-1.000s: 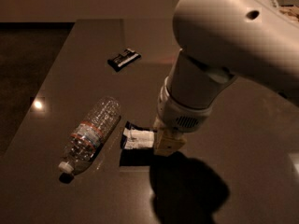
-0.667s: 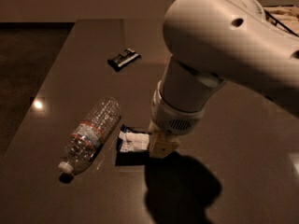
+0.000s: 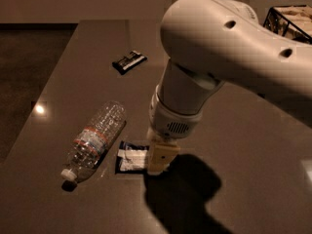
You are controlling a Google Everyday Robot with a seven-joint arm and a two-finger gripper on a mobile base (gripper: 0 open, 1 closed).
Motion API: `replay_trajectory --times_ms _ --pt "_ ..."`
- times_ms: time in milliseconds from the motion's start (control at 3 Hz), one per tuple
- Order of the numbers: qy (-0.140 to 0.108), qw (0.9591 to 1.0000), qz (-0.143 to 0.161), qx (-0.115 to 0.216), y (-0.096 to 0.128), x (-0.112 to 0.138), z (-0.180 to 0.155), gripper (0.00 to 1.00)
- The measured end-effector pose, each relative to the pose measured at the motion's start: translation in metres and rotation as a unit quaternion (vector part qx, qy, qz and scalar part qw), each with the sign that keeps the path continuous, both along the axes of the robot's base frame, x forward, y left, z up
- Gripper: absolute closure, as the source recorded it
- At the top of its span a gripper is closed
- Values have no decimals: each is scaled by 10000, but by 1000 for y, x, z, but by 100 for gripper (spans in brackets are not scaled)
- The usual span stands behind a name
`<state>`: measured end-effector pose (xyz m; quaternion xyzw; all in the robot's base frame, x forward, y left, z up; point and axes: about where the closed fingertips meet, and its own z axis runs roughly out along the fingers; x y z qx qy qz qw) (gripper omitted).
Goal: Move rxbar blueberry near water bottle
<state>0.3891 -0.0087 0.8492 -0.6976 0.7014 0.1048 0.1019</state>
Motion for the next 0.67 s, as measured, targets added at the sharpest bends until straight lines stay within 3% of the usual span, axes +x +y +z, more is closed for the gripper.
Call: replay_trajectory --times_ms 333,667 --pt "-60 9998 32 186 6 2 2 0" --pt "-62 9998 33 189 6 2 2 0"
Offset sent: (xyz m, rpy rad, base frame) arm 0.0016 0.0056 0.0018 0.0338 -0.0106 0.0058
